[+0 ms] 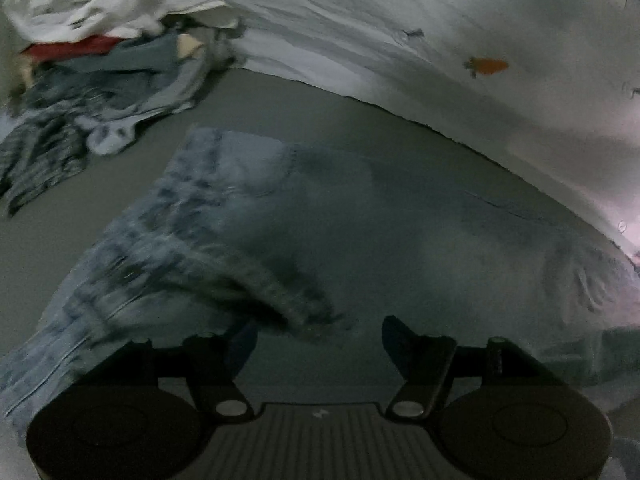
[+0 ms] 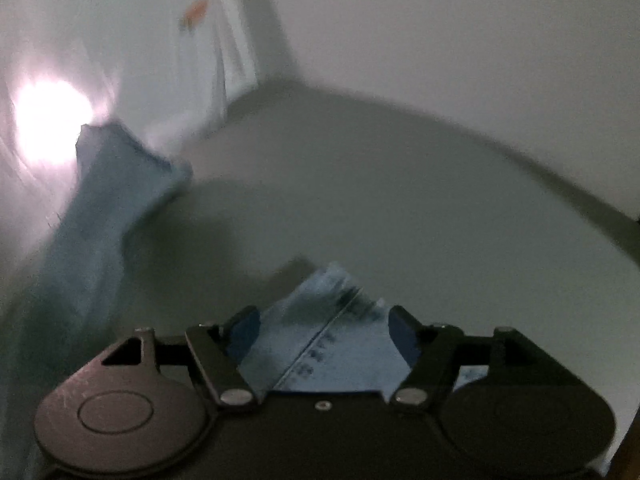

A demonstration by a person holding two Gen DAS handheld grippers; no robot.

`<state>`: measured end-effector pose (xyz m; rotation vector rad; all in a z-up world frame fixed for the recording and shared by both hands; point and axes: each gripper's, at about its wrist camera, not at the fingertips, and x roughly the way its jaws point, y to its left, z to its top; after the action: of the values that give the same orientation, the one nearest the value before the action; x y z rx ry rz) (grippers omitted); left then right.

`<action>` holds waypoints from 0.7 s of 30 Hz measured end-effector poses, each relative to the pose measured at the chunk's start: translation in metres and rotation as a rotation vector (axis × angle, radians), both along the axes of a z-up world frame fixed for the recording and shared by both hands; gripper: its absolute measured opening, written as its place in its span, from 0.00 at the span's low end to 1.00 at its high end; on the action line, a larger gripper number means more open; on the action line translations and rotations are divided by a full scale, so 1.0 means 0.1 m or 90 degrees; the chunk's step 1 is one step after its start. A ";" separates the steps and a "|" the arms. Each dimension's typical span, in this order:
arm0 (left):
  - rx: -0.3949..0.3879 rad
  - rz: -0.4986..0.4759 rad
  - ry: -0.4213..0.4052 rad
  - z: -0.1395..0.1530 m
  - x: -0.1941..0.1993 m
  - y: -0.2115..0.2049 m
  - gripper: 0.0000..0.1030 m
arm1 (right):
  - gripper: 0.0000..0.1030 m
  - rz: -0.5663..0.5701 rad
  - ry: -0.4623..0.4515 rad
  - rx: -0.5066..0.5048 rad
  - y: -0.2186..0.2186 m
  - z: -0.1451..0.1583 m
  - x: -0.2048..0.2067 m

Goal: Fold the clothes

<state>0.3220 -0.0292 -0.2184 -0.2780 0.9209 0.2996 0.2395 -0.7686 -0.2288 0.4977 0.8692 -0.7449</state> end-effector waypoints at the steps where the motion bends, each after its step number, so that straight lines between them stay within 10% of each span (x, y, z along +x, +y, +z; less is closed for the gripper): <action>1: 0.003 0.000 0.008 -0.01 0.08 -0.04 0.68 | 0.61 -0.013 0.009 0.000 -0.01 -0.06 0.07; 4: 0.002 -0.014 0.014 -0.04 0.24 -0.12 0.68 | 0.00 -0.049 0.008 -0.034 -0.08 -0.11 0.19; 10: 0.021 -0.017 0.051 -0.19 0.45 -0.19 0.68 | 0.00 -0.122 0.019 -0.133 -0.64 0.07 0.39; 15: 0.041 -0.013 0.072 -0.26 0.62 -0.25 0.69 | 0.44 -0.083 -0.217 0.059 -0.74 0.06 0.80; 21: 0.039 0.000 0.077 -0.26 0.75 -0.29 0.69 | 0.44 -0.058 -0.326 0.204 -0.60 -0.30 1.69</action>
<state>0.3975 -0.0582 -0.2449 -0.2043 1.0293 0.3469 0.4083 -0.8283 -0.2589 0.9701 0.4842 -0.5233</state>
